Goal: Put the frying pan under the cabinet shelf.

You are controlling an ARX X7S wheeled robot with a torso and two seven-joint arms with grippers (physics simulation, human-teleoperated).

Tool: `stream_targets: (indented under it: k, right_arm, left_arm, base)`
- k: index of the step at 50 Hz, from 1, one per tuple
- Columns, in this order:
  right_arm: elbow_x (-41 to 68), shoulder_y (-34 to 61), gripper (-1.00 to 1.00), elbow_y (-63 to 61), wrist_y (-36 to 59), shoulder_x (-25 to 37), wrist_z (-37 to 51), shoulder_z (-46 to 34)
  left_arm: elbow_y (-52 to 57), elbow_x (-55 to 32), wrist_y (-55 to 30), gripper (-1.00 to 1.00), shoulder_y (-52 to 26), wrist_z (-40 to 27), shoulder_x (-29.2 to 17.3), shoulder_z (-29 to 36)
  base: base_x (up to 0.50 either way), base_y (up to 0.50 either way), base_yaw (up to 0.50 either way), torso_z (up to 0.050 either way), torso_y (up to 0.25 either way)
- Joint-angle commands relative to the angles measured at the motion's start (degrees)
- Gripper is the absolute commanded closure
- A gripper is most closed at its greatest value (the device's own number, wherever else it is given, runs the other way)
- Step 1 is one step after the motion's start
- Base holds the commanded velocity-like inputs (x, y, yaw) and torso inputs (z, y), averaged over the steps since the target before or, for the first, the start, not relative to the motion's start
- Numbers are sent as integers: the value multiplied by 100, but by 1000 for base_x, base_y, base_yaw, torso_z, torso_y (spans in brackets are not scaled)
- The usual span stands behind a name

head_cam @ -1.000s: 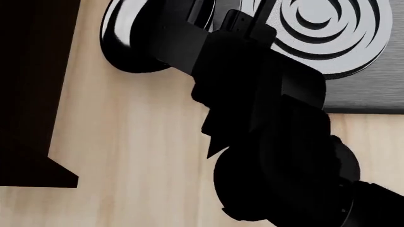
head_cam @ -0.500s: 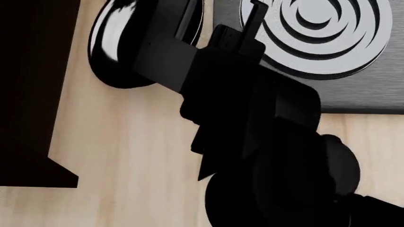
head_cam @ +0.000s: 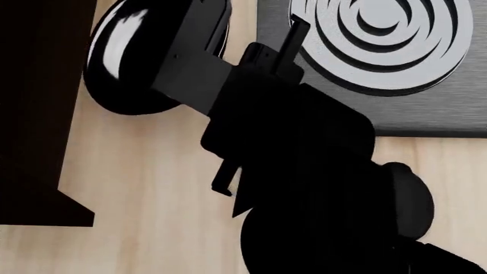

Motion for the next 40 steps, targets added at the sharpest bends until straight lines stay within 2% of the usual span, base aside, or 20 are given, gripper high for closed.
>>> stream_targets:
  k: [1, 20, 23, 32, 40]
  right_arm:
    - [169, -302, 100, 339, -505, -268, 216, 115]
    - [494, -758, 100, 921, -1082, -728, 442, 162]
    - [637, -750, 100, 1238, -1216, -889, 483, 340]
    - [927, -706, 100, 981, -838, -1141, 323, 652]
    - [1195, -492, 100, 1674, -1243, -1412, 425, 968]
  left_arm:
    - [31, -6, 68, -100, 132, 3, -45, 5]
    - [79, 260, 145, -100, 280, 125, -55, 115]
    - [113, 335, 152, -100, 349, 157, -100, 141]
    - [124, 545, 208, -100, 449, 266, -132, 204]
    - [174, 758, 300, -100, 654, 374, -177, 273]
  base:
    - [0, 0, 4, 0, 0]
    - [0, 2, 3, 0, 0]
    - [0, 2, 4, 0, 0]
    - [0, 1, 2, 0, 0]
    - [0, 0, 0, 0, 0]
